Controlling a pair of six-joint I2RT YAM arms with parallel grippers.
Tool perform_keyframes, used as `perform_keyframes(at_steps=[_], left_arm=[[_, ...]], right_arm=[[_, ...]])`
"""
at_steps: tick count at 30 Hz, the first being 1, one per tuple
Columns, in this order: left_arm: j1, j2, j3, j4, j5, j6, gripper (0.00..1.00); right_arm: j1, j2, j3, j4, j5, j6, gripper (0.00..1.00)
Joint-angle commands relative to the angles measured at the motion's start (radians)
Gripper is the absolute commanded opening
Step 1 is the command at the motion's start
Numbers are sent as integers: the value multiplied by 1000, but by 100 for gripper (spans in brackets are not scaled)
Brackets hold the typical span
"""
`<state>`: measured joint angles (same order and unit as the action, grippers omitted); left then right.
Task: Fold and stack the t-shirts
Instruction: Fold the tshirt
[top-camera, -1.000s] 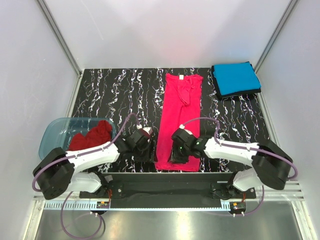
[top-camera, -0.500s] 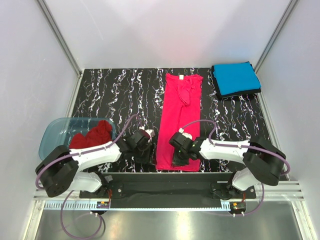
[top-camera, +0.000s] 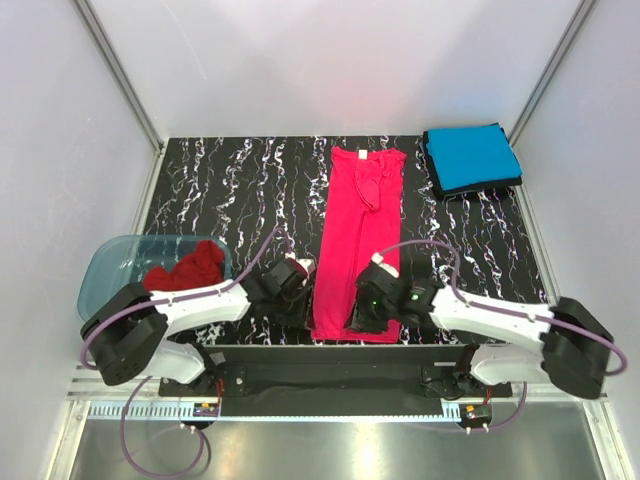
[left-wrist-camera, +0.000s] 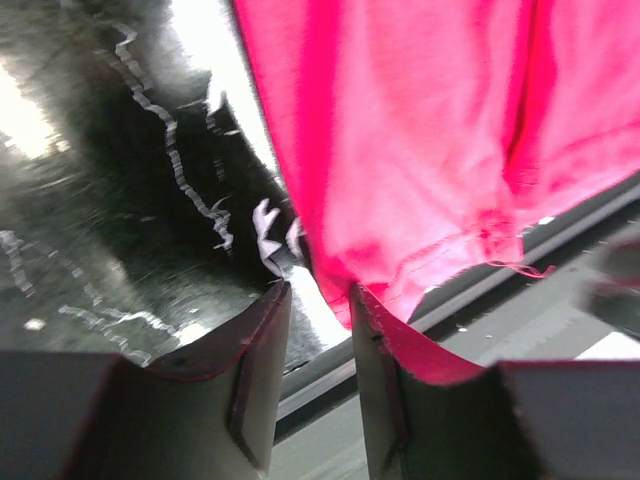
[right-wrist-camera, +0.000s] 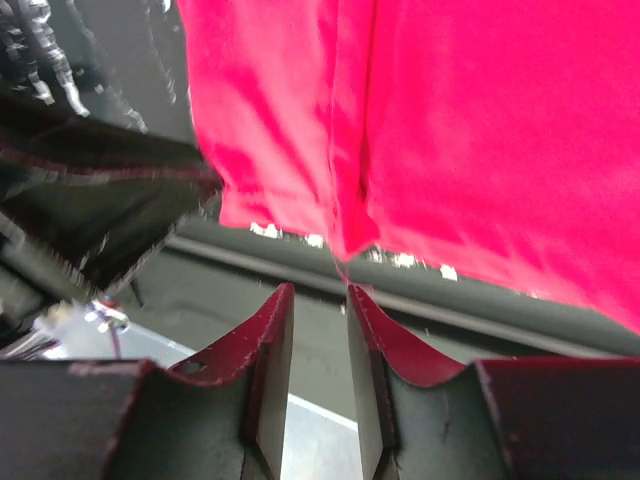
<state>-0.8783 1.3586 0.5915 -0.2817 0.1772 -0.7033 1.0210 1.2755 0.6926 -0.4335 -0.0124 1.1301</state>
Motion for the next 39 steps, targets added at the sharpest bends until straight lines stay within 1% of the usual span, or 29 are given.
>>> perform_keyframes(at_steps=[1,3,4,5,8,10,11,13,17,21,24,28,32,35,39], left_arm=[[-17,-6,25,-186,-154,41,37],[-22,-45,42,-224,-212,45,37],[-22,-56,51,-243,-219,48,37],[-22,-62,54,-246,-220,51,37],[-22,-95,70,-246,-193,35,40],[-22,-130,80,-240,-182,21,45],[-22,-139,80,-232,-182,10,46],[-22,-156,71,-182,-139,8,48],[-21,-119,56,-139,-119,-22,47],[-18,-63,25,-48,-56,-41,47],[-14,-15,19,-17,-30,-48,47],[-14,0,25,-25,-36,-48,44],[-14,-13,24,-42,-39,-45,43],[-14,-48,27,-63,-41,-50,44],[-13,-113,42,-83,-38,-71,46]], right_arm=[[10,-123,-48,-91,6,53,36],[-1,-154,-65,-192,63,77,38],[-27,-169,-80,-229,77,82,38],[-42,-179,-88,-291,94,76,38],[-103,-220,-111,-373,141,62,36],[-148,-246,-148,-381,121,45,33],[-171,-252,-146,-386,114,33,31],[-174,-258,-148,-389,118,33,31],[-177,-232,-143,-405,123,51,32],[-177,-196,-120,-410,140,59,35],[-182,-173,-110,-412,153,50,35],[-185,-163,-107,-410,169,48,34],[-185,-165,-105,-409,187,50,34],[-185,-176,-102,-410,169,51,33],[-185,-228,-74,-416,150,59,33]])
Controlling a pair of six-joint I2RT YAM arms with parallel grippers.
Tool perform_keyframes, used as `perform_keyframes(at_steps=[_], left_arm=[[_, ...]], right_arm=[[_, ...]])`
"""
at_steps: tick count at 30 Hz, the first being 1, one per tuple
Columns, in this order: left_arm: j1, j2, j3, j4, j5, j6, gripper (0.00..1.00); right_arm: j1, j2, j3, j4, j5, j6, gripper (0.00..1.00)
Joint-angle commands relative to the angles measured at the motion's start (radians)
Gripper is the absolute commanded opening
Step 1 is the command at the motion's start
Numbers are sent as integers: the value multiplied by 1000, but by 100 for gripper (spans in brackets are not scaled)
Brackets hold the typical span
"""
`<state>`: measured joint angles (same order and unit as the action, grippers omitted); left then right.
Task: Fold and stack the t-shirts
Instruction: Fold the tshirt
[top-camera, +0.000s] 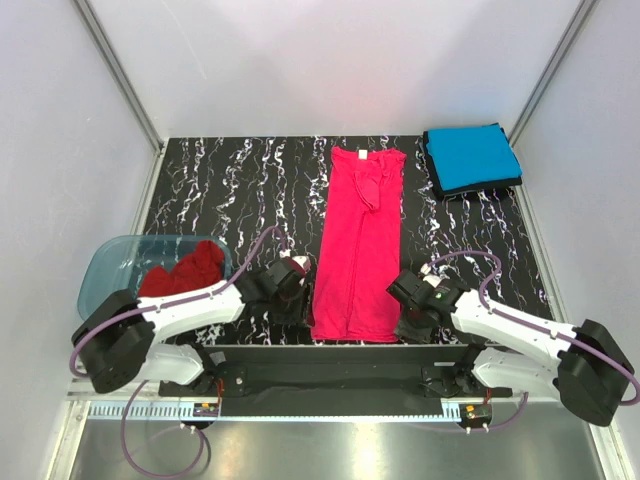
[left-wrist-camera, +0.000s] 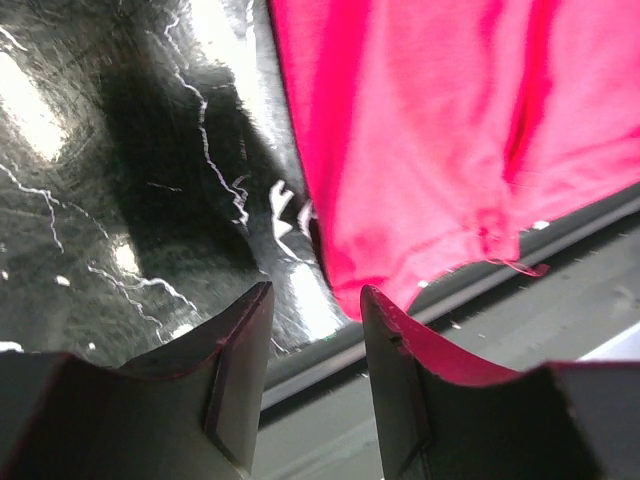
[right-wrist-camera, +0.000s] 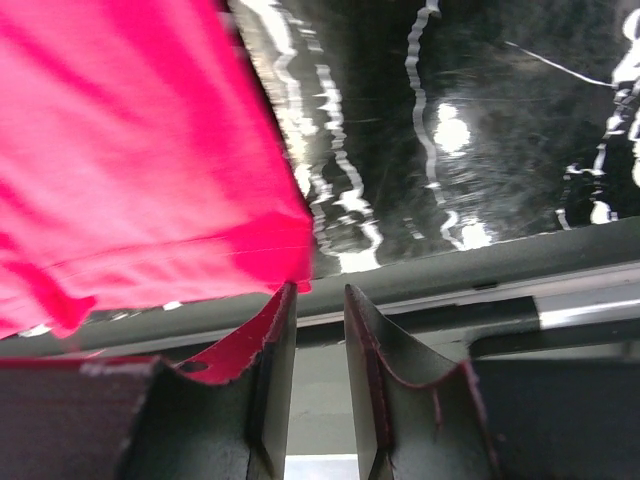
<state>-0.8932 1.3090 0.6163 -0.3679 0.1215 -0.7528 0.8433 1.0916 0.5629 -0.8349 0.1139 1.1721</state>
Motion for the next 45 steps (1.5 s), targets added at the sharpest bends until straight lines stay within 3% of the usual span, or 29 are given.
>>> perform_keyframes(at_steps=[1,24,27,31,32,35,45], left_arm=[[0,-68,19,3,24,-26,46],[-50,98,-33,101,67,-62,29],[-55,133,-24,98,73,-54,18],[-61,128,-18,86,47,-54,3],[-61,116,-13,69,35,-54,0],[-61,90,-4,37,12,-51,0],[-30,-33,75,-23,-16,-89,0]], right_arm=[[-7,-48,58,-20,27,20,33],[-7,178,101,39,67,-22,36],[-6,197,114,40,69,-32,35],[-6,208,118,45,72,-40,26],[-6,206,118,43,72,-42,16],[-7,195,114,42,76,-42,0],[-9,34,143,25,95,-89,0]])
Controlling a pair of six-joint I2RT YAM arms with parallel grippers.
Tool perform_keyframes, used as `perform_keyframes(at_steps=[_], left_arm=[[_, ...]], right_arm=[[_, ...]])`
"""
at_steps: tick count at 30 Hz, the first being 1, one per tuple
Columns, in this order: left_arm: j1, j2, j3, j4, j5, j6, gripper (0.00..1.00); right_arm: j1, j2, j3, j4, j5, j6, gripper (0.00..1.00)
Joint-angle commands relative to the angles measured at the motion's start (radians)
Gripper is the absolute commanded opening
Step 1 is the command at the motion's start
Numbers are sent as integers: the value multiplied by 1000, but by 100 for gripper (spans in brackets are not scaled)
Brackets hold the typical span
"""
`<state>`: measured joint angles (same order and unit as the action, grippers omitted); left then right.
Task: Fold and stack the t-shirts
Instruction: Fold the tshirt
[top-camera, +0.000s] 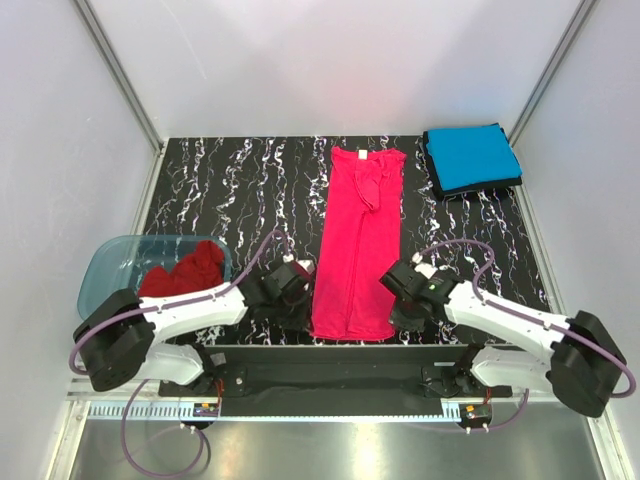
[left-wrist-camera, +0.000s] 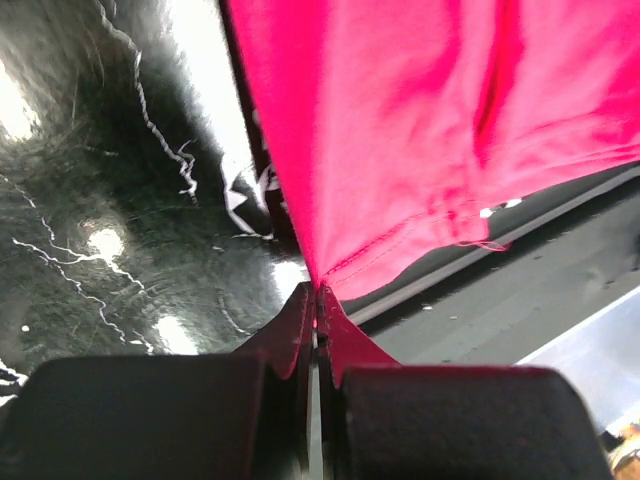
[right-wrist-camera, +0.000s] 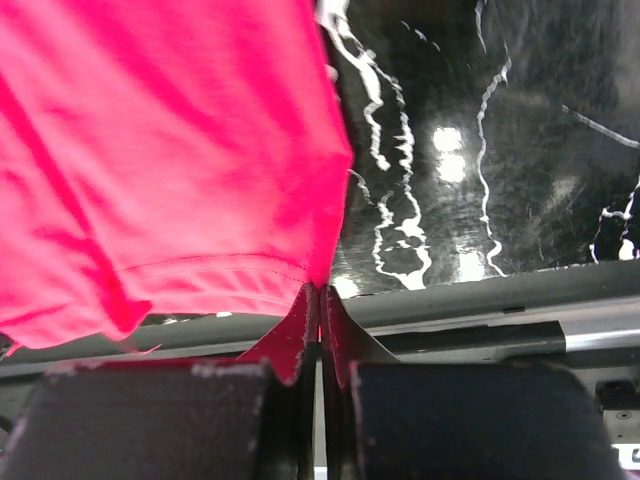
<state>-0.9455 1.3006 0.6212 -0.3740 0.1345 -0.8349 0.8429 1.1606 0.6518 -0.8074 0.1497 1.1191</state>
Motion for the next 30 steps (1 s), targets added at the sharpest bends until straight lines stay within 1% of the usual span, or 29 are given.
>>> perform_keyframes(at_steps=[1,7,10,13,15,16,19,20,22,25,30], left_arm=[[30,-11,83,-22,-30,3,0],[122,98,208,-60,-15,95,0],[160,186,287,-65,-6,137,0],[201,278,386,-78,1,178,0],[226,348,472,-88,-10,201,0],[234,370,538,-100,-16,227,0],[263,475,639,-126,-24,273,0],[280,500,705,-146,-33,279,0],[300,572,767,-161,-29,296,0],[341,650,898,-186,3,309,0],[381,724,1029,-207,13,339,0]], right_arm=[[-14,-33,63,-4,82,-54,0],[-126,73,166,4,111,-232,0],[-178,106,216,53,114,-336,0],[-241,165,270,106,102,-441,0],[-281,240,318,126,97,-502,0],[-310,266,337,132,96,-522,0],[-349,359,414,148,96,-582,0],[-375,396,455,152,93,-594,0],[-401,428,499,154,74,-627,0],[-453,488,597,157,53,-665,0],[-516,571,704,155,18,-719,0]])
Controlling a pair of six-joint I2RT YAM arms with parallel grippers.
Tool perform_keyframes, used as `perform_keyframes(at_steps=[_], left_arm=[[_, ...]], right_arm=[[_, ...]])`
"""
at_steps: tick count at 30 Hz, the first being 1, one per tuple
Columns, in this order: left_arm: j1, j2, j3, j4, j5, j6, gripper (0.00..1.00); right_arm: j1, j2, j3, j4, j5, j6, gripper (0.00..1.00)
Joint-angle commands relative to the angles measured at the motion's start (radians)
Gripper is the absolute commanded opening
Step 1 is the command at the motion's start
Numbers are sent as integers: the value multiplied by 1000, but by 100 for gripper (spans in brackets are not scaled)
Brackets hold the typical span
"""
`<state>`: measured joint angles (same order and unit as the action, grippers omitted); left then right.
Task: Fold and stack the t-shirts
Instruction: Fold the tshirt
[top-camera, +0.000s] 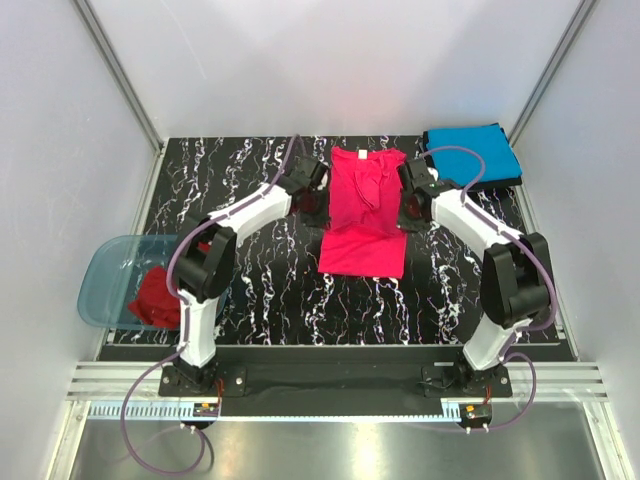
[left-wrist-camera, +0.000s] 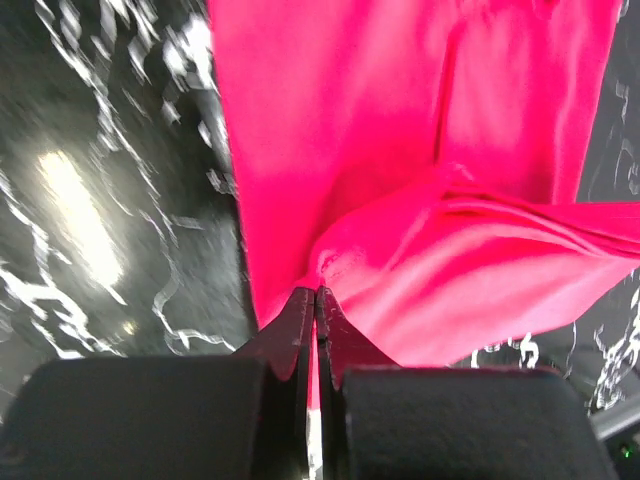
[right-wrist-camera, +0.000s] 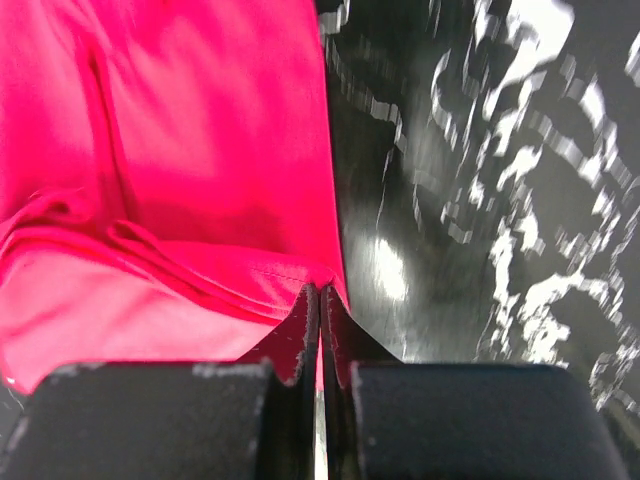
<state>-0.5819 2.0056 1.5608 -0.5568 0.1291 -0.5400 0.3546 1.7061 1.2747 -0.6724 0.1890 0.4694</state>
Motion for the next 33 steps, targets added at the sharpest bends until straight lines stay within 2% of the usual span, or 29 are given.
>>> perform_keyframes(at_steps=[1,10,18,20,21,22,24,27,28,31,32,33], left_arm=[[24,33,131,-40,20,51,0],[76,143,324,-49,85,84,0],[125,281,465,-49,132,84,0],[139,317,492,-49,142,83,0],[145,329,514,-49,148,86,8],[149,329,522,-49,149,84,15],[159,315,532,-55,149,87,23],[165,231,474,-61,52,94,32],[154,208,446,-54,9,92,32],[108,160,361,-25,-3,104,31],[97,160,351,-25,3,107,29],[77,163,331,-14,16,109,27]], right_arm=[[-34,35,110,20,-20,-75,0],[-88,142,265,19,-69,-104,0],[-124,306,412,53,-125,-120,0],[-131,349,440,57,-140,-130,4],[-132,375,472,56,-140,-129,7],[-137,386,492,51,-138,-127,19],[-149,400,535,8,-132,-118,21],[-152,385,595,-62,-128,-101,28],[-152,356,586,-72,-134,-89,29],[-149,291,496,-72,-186,-48,29],[-151,274,470,-64,-189,-26,27],[-148,256,413,-47,-219,-20,21]])
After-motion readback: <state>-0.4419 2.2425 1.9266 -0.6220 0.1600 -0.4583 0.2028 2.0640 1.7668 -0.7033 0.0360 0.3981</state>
